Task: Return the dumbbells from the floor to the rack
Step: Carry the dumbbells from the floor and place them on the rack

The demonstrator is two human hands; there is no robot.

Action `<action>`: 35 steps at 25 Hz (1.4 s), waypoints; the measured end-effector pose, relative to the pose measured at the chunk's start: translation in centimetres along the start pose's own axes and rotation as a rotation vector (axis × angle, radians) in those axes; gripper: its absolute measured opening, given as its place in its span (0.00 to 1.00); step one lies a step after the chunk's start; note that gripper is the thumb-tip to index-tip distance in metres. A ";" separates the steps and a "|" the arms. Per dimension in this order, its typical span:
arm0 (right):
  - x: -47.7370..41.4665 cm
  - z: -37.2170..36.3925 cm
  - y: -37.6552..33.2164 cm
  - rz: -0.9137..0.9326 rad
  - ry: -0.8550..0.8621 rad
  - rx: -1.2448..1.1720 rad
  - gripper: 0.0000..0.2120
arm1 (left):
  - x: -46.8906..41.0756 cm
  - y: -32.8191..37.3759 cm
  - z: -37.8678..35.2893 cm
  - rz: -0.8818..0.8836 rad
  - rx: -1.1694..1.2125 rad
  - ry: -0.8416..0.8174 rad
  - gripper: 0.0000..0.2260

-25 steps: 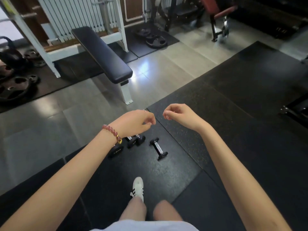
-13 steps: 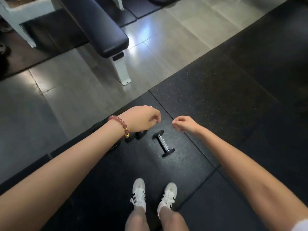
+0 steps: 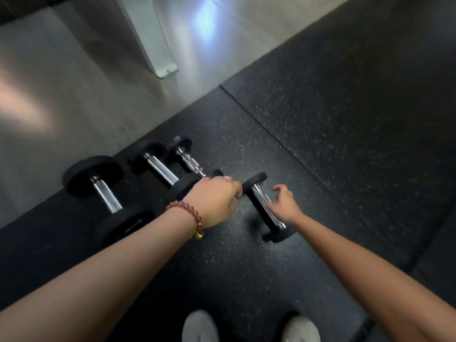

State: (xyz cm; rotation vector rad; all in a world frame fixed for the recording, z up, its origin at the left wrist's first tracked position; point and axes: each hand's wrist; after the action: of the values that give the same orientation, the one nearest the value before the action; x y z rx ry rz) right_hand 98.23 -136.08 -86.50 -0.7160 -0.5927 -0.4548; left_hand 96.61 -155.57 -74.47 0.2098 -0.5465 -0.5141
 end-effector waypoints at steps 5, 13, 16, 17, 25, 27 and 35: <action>-4.9 -6.1 2.9 -0.014 0.029 0.110 0.29 | -3.5 -0.7 -8.0 0.061 0.077 0.058 0.14; -5.2 -6.4 4.4 -0.060 0.116 0.258 0.11 | -3.4 -0.3 -11.6 0.092 0.070 0.006 0.16; -2.4 -5.8 4.6 0.032 0.083 0.261 0.06 | -3.5 0.5 -10.9 0.095 0.010 0.045 0.24; -1.3 -5.2 4.5 0.074 0.062 0.259 0.06 | -3.5 0.9 -10.6 0.104 -0.013 0.051 0.29; 7.9 5.2 -2.3 0.394 -0.080 0.361 0.06 | -0.2 4.1 0.9 0.361 0.652 0.068 0.40; 10.6 9.1 -5.4 0.453 -0.077 0.419 0.07 | 1.5 5.5 4.9 0.421 0.806 0.020 0.40; 22.7 23.8 -19.1 0.570 0.094 1.070 0.23 | 11.5 10.0 21.6 0.570 1.107 0.118 0.31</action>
State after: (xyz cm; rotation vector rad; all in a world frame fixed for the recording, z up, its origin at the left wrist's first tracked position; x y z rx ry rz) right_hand 96.06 -136.02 -48.48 0.1818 -0.4298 0.3682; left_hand 97.36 -154.26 -48.05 1.0916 -0.6958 0.4052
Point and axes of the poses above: each hand's wrist, its own x-axis away from the middle knuckle, its own z-axis out of the back of the hand, y = z × x
